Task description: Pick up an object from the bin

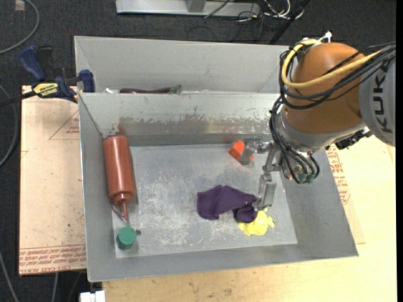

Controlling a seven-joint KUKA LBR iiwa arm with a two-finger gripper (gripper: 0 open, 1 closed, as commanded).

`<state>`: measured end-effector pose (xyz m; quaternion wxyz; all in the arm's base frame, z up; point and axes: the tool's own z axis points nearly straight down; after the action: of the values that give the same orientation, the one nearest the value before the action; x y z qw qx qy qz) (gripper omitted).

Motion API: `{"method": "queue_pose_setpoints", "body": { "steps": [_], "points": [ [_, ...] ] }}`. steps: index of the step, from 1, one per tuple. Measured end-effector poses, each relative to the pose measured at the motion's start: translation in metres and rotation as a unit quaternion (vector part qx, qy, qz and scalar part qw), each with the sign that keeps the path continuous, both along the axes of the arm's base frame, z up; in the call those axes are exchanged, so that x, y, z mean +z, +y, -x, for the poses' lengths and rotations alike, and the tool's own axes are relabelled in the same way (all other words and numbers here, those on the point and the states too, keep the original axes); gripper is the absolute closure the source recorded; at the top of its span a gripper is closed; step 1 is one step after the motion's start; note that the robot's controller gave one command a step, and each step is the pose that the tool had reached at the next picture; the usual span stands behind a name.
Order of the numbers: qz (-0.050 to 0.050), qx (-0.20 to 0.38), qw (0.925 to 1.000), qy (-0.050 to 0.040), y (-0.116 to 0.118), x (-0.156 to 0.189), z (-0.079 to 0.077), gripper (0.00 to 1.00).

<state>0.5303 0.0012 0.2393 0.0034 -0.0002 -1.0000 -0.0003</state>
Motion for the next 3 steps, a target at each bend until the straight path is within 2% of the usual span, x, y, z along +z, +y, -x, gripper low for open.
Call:
{"method": "queue_pose_setpoints", "body": {
  "steps": [1,2,3],
  "points": [
    [0.0,0.0,1.0,-0.0038,0.0,0.004,-0.001,0.0],
    [0.0,0.021,0.9998,-0.0078,0.0,-0.021,0.001,0.0],
    [0.0,0.028,0.9996,-0.0059,0.004,-0.075,0.015,0.0]
  ]
}}
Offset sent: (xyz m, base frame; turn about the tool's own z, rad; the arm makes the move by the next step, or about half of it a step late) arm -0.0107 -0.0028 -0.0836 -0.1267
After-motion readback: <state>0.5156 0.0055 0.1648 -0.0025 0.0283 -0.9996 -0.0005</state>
